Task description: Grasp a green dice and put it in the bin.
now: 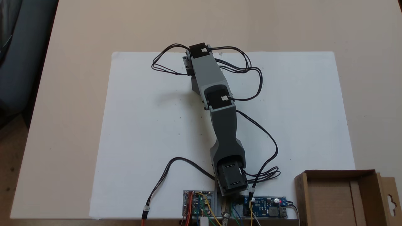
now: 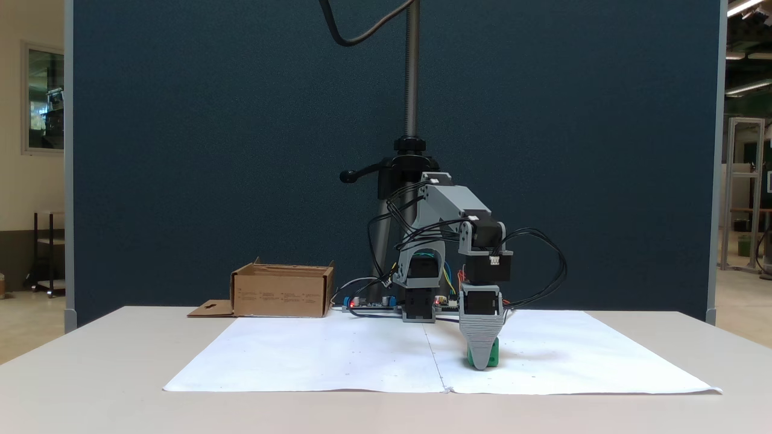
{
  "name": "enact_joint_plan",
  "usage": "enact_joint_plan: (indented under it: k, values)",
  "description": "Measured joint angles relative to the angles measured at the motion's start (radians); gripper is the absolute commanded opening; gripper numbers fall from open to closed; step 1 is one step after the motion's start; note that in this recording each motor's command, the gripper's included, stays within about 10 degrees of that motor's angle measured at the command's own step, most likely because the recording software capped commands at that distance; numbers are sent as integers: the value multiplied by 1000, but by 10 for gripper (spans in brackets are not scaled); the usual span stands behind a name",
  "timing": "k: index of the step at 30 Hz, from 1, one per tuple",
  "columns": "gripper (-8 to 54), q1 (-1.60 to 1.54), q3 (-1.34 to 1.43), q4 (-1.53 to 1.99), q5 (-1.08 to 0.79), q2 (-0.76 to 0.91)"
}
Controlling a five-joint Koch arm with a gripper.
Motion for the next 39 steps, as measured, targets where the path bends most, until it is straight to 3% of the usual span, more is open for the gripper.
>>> enact_joint_plan:
  k: [5,12,20,28,39]
  values:
    - [121,44,14,6,2,75]
    - [120,123,-9,181,2,328]
    - [120,397,-281,324,-29,330]
    - [120,773,-486,431,-204,382]
    - [121,1428,-540,462,-388,379]
